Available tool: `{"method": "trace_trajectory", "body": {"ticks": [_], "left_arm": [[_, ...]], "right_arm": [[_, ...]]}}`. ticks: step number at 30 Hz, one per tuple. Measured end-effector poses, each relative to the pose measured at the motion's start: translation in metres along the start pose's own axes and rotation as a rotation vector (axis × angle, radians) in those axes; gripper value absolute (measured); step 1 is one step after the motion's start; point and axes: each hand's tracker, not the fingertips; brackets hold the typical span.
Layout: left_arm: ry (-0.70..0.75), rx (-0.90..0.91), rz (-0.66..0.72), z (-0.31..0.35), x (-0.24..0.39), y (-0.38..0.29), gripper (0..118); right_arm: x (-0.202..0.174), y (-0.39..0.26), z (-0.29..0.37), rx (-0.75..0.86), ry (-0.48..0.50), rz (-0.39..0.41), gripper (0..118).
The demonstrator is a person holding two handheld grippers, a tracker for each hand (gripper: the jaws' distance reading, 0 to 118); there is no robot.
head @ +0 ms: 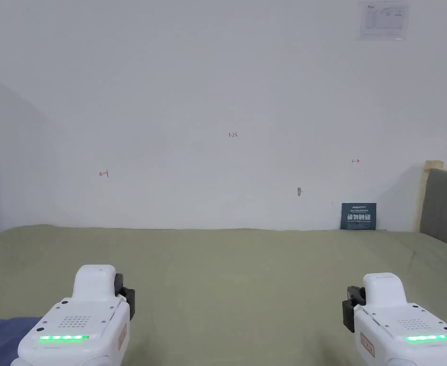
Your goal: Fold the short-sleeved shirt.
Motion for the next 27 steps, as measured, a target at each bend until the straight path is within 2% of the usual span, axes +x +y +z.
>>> {"method": "trace_trajectory", "body": {"ticks": [4,7,11,18,20,22,24,27], "left_arm": [[0.018,0.009,0.008,0.008,-0.013,0.005,0],[0.050,0.012,-0.015,0.018,-0.036,0.009,0],[0.156,0.008,-0.033,0.046,-0.079,0.012,0],[0.354,-0.017,-0.019,0.107,-0.160,0.007,0],[0.390,-0.029,-0.009,0.120,-0.177,0.005,0],[0.432,-0.040,0.013,0.131,-0.193,0.003,0],[0.453,-0.054,0.028,0.140,-0.204,0.001,0],[0.468,-0.060,0.040,0.143,-0.215,-0.004,0]], "right_arm": [[-0.013,0.009,-0.002,0.007,0.023,-0.011,0],[-0.038,0.018,-0.007,0.013,0.072,-0.008,0],[-0.092,0.027,-0.021,0.025,0.202,-0.033,0],[-0.214,0.029,-0.033,0.014,0.437,0.020,0],[-0.242,0.028,-0.033,0.004,0.509,0.009,0],[-0.262,0.025,-0.031,-0.010,0.567,-0.001,0],[-0.278,0.023,-0.029,-0.007,0.588,0.033,0],[-0.285,0.022,-0.030,-0.004,0.611,0.049,0]]}}
